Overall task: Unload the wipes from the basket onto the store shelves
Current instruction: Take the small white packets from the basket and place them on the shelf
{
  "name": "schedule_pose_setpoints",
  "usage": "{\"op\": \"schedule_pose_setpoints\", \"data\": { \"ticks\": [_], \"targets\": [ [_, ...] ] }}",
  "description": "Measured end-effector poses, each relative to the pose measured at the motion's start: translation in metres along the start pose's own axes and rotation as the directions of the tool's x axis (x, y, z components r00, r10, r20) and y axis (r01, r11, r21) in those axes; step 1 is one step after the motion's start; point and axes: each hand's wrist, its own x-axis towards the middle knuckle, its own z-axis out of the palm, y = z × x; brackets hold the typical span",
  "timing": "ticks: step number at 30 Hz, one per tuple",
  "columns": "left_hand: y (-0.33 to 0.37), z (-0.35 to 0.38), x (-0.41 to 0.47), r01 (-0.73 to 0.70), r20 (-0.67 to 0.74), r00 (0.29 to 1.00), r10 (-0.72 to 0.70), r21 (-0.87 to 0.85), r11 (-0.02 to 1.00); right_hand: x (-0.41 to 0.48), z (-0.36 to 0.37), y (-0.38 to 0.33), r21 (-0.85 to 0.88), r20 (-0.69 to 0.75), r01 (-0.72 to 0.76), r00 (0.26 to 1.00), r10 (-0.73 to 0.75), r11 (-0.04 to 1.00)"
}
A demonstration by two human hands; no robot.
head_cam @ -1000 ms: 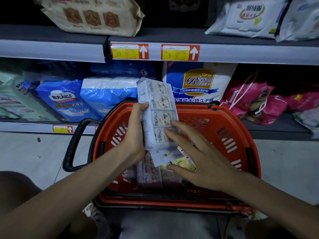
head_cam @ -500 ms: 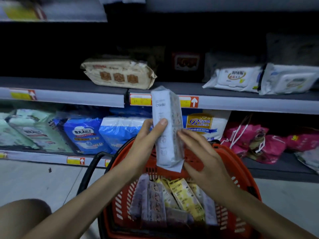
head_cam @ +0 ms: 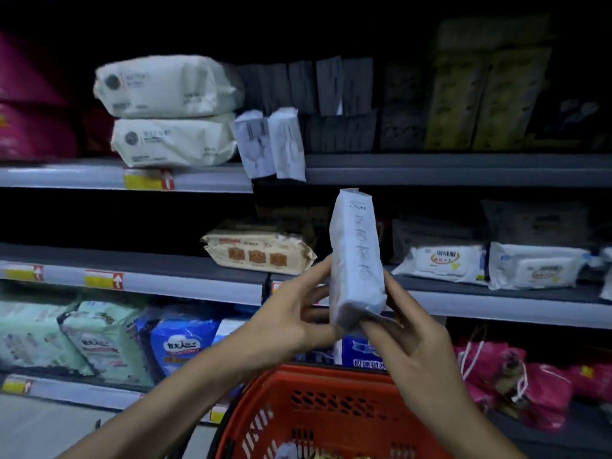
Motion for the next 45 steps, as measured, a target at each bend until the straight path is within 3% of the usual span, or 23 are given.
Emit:
{"op": "schedule_pose_setpoints", "data": {
  "ticks": [7,11,13,15,19,23,28,36,45],
  "targets": [
    [0.054,-0.035,0.028,-0.147,-0.179,0.968,0.177,0.172,0.974,0.061,0.004,-0.054,-0.044,0.007,0.217,0.976,-0.217,0.975],
    [0.085,-0.06,0.051,-0.215,-0.261,0.93,0.26,0.187,0.959,0.108,0.01,-0.086,-0.048,-0.057,0.267,0.961,-0.27,0.962],
    [0.096,-0.072,0.067,-0.222,-0.342,0.886,0.313,0.279,0.934,0.139,0.012,-0.095,-0.101,-0.082,0.286,0.952,-0.295,0.953],
    [0.101,-0.081,0.086,-0.123,-0.482,0.804,0.348,0.437,0.891,0.17,0.018,-0.097,-0.164,-0.093,0.287,0.948,-0.304,0.944],
    [0.096,-0.082,0.114,0.387,-0.731,0.619,0.287,0.601,0.699,0.207,0.037,-0.085,-0.375,-0.147,0.193,0.953,-0.263,0.907],
    [0.093,-0.07,0.118,0.459,-0.767,0.581,0.272,0.585,0.669,0.208,0.042,-0.071,-0.449,-0.222,0.055,0.96,-0.171,0.892],
    [0.092,-0.063,0.115,0.479,-0.747,0.607,0.271,0.616,0.625,0.203,0.036,-0.072,-0.442,-0.207,0.024,0.97,-0.128,0.897],
    [0.095,-0.052,0.091,0.395,-0.669,0.714,0.205,0.627,0.671,0.199,0.031,-0.084,-0.443,-0.197,-0.09,0.981,0.001,0.892],
    [0.07,-0.053,0.072,0.267,-0.536,0.829,0.159,0.63,0.729,0.176,0.017,-0.077,-0.435,-0.148,-0.071,0.989,0.006,0.898]
  ]
}}
